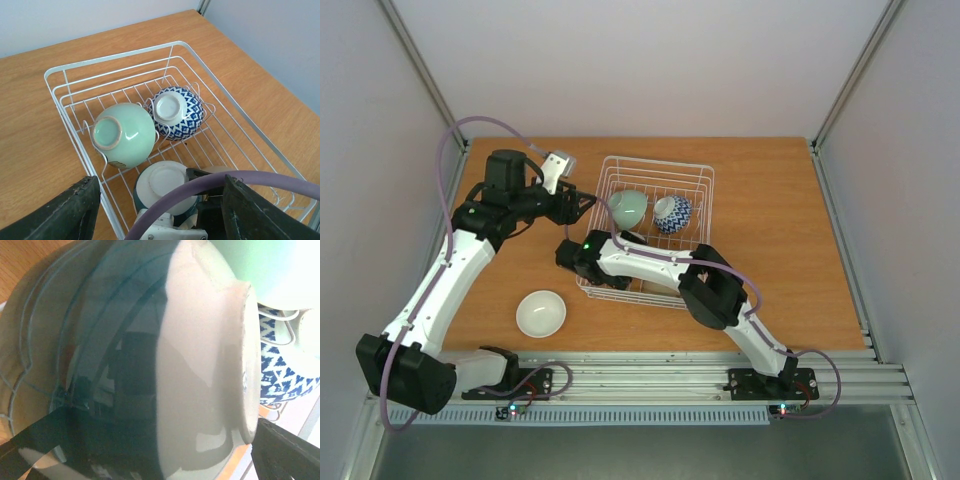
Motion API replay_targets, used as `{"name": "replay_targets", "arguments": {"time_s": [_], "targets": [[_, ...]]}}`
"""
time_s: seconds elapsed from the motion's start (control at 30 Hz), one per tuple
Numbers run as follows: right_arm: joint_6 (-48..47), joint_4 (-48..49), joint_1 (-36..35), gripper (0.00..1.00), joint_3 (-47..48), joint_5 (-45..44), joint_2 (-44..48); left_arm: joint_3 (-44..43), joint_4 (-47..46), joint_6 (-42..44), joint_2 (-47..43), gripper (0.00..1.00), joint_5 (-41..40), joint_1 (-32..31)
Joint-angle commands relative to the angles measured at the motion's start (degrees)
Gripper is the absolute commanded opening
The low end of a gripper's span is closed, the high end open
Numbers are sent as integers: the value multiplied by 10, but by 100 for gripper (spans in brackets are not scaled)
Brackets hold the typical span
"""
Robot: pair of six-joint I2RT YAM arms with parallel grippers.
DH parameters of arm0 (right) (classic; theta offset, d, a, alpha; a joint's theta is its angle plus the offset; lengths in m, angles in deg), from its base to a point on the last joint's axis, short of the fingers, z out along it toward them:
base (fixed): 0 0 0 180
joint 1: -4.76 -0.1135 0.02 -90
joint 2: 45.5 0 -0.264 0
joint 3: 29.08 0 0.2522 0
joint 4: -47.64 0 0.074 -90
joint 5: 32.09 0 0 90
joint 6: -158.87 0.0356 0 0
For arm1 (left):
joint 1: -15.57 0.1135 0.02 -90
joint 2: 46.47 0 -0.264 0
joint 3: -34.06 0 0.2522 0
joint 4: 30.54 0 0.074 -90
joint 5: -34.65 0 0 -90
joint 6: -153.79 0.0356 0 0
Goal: Load the bowls into the dish rack
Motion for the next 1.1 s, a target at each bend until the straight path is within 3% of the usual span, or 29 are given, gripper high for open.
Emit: {"name": "replay_targets", "arguments": {"time_s": [0.0,0.17,0.4,0.73,0.9,1.07], "targets": [[-14,27,-9,98,-8,18,45,9,-15,2,-9,66,4,0],[-27,68,-9,98,-33,93,80,10,-15,3,-10,66,5,0],[-35,74,-9,98,-37,128,113,9,-16,3,-10,66,7,3],[-15,99,-2,99,-63,103,194,7,-13,2,-15,66,-5,3],[-4,150,24,98,-100,214,306,-16,18,18,-17,69,-40,14],[7,145,7,93,-104,298,350,-17,21,16,-32,70,-28,50]]}}
